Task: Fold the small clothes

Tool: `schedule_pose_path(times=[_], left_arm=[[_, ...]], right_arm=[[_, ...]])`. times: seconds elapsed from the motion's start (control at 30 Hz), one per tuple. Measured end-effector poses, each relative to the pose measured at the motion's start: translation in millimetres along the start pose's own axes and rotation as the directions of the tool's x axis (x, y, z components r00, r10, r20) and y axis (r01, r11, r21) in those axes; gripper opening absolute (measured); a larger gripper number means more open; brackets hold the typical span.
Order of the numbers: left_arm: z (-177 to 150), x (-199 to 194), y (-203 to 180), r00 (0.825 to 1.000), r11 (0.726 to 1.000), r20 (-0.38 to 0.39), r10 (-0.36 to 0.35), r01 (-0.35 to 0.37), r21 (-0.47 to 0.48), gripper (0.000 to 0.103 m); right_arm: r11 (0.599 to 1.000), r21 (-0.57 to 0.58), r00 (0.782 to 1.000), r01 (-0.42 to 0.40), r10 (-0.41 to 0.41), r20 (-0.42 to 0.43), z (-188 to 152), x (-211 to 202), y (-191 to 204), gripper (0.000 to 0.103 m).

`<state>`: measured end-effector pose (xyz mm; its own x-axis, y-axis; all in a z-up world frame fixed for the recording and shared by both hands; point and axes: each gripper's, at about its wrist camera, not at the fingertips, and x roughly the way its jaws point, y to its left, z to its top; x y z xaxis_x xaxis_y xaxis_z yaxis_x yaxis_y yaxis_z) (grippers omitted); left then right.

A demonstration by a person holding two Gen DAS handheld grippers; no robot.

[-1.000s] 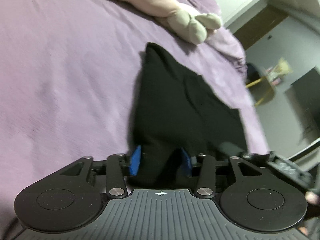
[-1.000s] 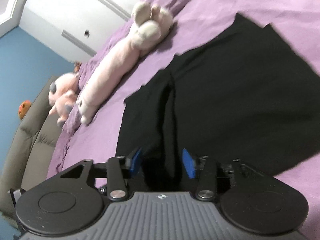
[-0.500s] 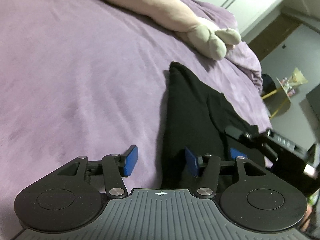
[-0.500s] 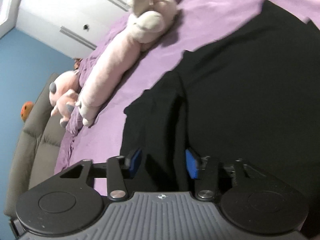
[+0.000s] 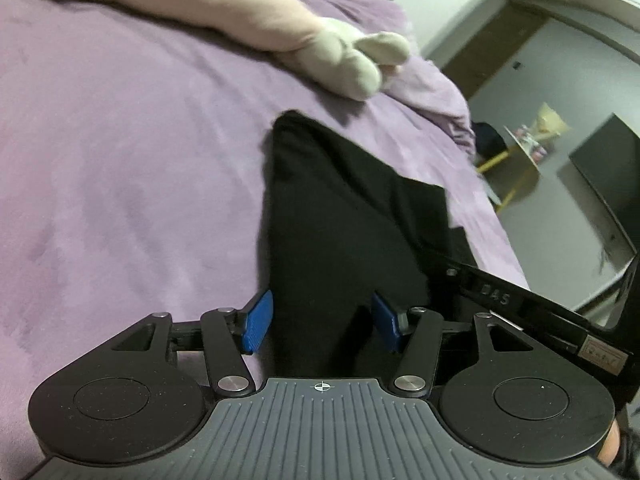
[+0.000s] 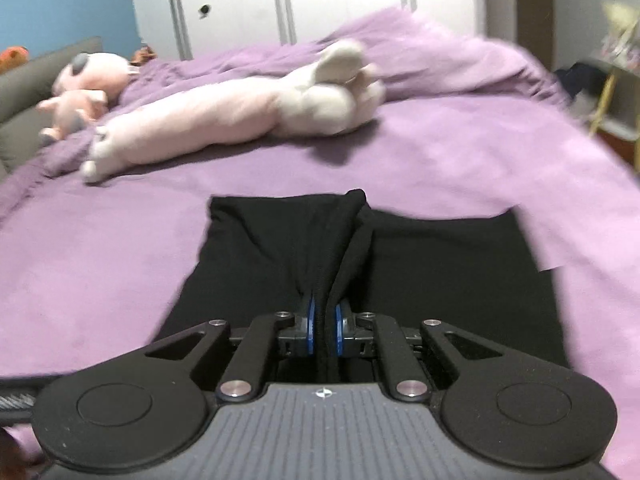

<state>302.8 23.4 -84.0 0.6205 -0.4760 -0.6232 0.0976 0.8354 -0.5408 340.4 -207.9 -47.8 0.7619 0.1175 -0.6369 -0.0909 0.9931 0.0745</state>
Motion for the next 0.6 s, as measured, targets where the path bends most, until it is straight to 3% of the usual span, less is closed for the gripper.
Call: schedule_pose_path(times=[0.1, 0.2, 0.33, 0.47, 0.53, 0.6], left_arm=[[-8, 8, -9, 0.999, 0.999, -0.034, 0.021, -0.02, 0.029, 0.06], [-17, 19, -19, 0.997, 0.999, -0.083, 0.004, -0.001, 0.034, 0.059], [-27, 28, -38, 0.992, 0.995, -0.121, -0.018, 0.03, 0.096, 0.058], [-32, 31, -41, 0.992, 0.994, -0.124, 0.0, 0.014, 0.111, 0.058], [-33, 30, -43, 0.993, 0.995, -0.121, 0.008, 0.005, 0.104, 0.058], [-33, 29, -46, 0.993, 0.994, -0.118, 0.023, -0.011, 0.108, 0.058]], right_arm=[[0.993, 0.016, 0.993, 0.117, -0.116, -0.018, -6, -2, -30, 0.009], [0.986, 0.065, 0.986, 0.156, -0.151, -0.075, -16, 7, -61, 0.009], [0.983, 0.181, 0.996, 0.044, -0.03, -0.083, -21, 6, -90, 0.017], [0.94, 0.336, 0.993, -0.061, 0.092, -0.079, -19, 12, -111, 0.022], [0.93, 0.359, 0.99, -0.075, 0.112, -0.084, -21, 17, -111, 0.016], [0.953, 0.3, 0.994, -0.04, 0.068, -0.084, -19, 17, -103, 0.01]])
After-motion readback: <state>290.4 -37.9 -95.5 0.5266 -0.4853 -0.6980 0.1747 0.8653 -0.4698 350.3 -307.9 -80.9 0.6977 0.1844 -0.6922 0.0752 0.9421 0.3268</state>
